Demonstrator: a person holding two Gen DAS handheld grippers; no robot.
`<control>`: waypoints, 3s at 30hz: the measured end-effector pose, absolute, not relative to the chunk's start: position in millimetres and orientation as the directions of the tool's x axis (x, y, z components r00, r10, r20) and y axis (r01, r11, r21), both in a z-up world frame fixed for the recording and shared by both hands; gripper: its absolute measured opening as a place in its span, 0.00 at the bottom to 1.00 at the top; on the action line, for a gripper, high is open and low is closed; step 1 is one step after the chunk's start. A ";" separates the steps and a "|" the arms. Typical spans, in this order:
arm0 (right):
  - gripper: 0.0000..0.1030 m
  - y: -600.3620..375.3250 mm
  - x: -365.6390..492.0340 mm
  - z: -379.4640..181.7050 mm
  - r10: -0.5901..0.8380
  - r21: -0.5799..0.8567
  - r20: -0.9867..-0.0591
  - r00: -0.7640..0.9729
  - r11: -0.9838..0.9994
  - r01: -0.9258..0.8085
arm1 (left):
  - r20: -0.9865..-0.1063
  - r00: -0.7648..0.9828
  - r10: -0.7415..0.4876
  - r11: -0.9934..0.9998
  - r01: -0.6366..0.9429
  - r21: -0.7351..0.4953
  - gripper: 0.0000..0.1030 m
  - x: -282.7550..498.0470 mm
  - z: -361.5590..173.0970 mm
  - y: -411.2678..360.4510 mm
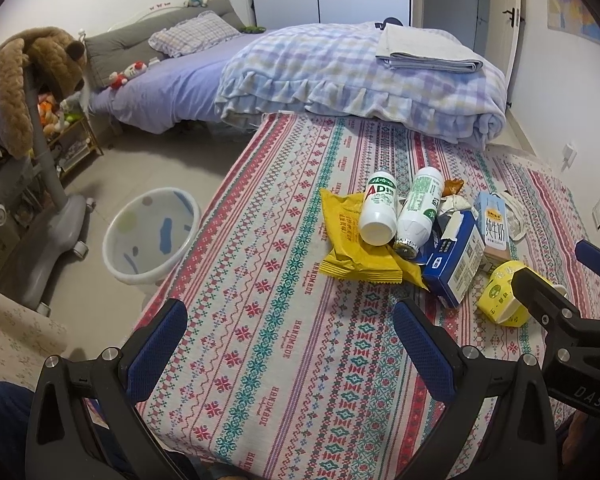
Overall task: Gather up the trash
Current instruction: 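Move both tools toward the pile of trash on the blanket, then grasp the white AD bottle with the left tool, then grasp the white green-label bottle with the right tool while left holds its bottle, then carry both bottles over the white wastebasket and open both tools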
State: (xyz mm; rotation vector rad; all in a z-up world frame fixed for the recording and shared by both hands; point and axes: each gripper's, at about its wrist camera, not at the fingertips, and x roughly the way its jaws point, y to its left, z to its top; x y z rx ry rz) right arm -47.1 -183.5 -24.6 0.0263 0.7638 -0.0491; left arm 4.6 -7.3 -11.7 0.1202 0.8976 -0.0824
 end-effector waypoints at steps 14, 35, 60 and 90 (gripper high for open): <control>1.00 -199.7 -37.1 -33.1 -0.210 -0.168 -0.723 0.658 0.977 0.128 | -0.859 0.498 -0.119 0.971 0.241 0.005 1.00 46.6 -7.1 -27.1; 1.00 -336.5 39.8 -55.6 0.071 0.215 -0.867 0.493 0.946 0.243 | -0.906 0.296 -0.301 0.920 0.341 -0.194 0.60 162.5 -49.0 -68.9; 0.74 -243.8 78.1 -56.4 0.382 0.507 -0.737 0.558 0.858 0.083 | -0.886 0.274 -0.375 0.910 0.293 -0.295 0.37 165.4 -54.8 -35.2; 0.40 -150.2 84.9 -40.6 0.242 0.414 -0.671 0.701 0.906 0.083 | -0.831 0.397 -0.391 0.906 0.005 -0.423 0.37 180.3 -36.5 170.7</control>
